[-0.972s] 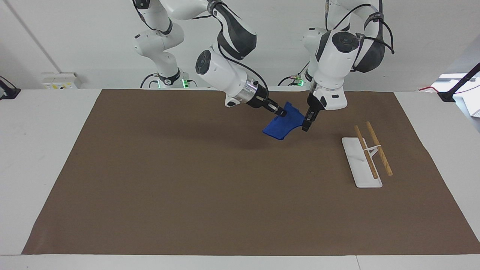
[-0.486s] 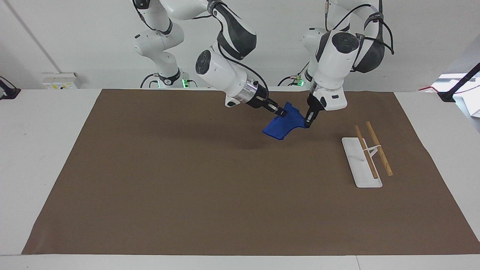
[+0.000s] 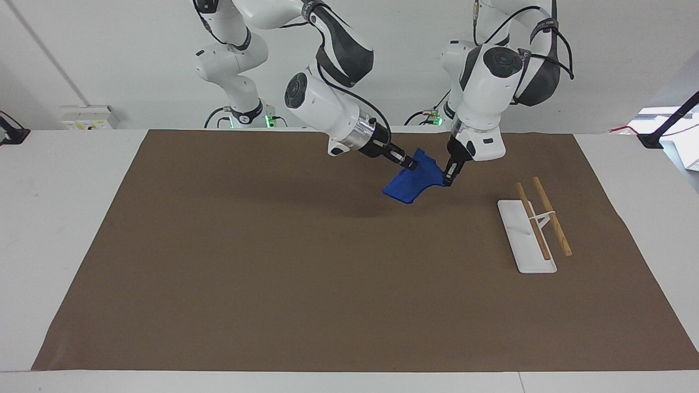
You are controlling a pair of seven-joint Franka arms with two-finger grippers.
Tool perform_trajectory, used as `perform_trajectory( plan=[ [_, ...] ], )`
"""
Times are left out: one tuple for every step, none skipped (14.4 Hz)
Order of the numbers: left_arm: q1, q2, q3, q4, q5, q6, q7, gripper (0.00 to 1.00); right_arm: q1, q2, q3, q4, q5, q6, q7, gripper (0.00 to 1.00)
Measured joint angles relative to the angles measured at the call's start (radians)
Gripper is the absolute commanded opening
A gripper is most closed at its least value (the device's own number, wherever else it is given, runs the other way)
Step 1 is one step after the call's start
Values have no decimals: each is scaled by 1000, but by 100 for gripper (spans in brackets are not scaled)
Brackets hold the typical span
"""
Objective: Right arm passes towel to left arm to hang
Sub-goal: 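Open the right gripper and release the towel to the left gripper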
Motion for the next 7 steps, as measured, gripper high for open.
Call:
perform_trajectory(
  plan=[
    [0, 0, 0, 0, 0, 0, 0, 0, 0, 0, 0, 0, -9, 0, -5, 100],
    [0, 0, 0, 0, 0, 0, 0, 0, 1, 0, 0, 0, -36, 1, -18, 100],
    [0, 0, 0, 0, 0, 0, 0, 0, 0, -1, 0, 1, -84, 2, -39, 100],
    [0, 0, 0, 1, 0, 1, 0, 0, 0, -1, 0, 1, -150, 2, -72, 100],
    [0, 0, 1, 9, 0, 4, 0, 0, -1, -1, -2, 1, -240, 0, -123, 100],
    [0, -1, 2, 27, 0, 5, 0, 0, -7, -1, -4, 2, -355, -13, -179, 100],
    [0, -1, 4, 59, 0, 1, 0, 0, -23, -2, -6, 3, -477, -40, -237, 100]
  ],
)
